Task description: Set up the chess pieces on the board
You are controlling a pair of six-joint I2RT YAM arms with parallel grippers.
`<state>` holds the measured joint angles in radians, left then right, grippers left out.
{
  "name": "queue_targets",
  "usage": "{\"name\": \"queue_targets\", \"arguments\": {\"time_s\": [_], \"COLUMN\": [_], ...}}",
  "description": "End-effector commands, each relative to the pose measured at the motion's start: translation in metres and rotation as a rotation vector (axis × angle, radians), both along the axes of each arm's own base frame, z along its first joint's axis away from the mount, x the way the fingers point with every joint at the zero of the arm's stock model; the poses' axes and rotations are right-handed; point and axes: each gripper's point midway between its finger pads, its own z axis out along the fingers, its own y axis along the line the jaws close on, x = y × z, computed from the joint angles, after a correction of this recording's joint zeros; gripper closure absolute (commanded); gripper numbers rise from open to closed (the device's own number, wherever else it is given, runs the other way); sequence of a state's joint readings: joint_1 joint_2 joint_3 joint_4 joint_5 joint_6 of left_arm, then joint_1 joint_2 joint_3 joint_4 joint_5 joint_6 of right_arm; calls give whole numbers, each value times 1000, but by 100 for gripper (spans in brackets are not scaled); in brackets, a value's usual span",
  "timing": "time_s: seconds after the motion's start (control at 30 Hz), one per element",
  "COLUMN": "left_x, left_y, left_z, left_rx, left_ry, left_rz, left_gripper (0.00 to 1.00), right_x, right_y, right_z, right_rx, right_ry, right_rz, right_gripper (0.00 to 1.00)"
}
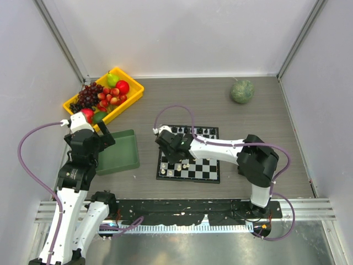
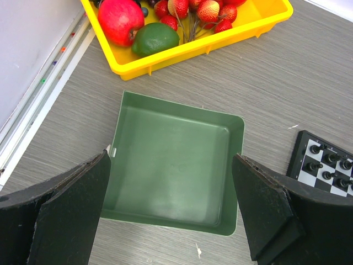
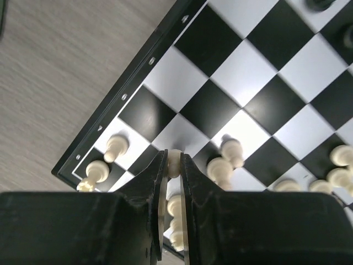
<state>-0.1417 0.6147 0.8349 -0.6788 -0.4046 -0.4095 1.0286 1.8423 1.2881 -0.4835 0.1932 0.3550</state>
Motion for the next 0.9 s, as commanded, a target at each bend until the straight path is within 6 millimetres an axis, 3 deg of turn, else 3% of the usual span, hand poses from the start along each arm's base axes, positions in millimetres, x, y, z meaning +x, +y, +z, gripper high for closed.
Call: {"name": "queue_targets", "arguments": {"time_s": [0.0,0.33,0.87], "left_x": [2,1,3], "left_y": [3,2,2], "left_z": [12,14,12], "left_rx": [4,1,-1], "left_ry": [-41,-46,-43], "left_rz": [15,11,7], "left_gripper": [1,1,1], "right_x": [-16,-28,-40], "right_y": [9,14,13], "right_z": [12,1,3], "right_rx": [59,52,45], "right_ry": [-1,21,19], "right_rz": [6,24,27], "right_gripper": [82,82,82]}}
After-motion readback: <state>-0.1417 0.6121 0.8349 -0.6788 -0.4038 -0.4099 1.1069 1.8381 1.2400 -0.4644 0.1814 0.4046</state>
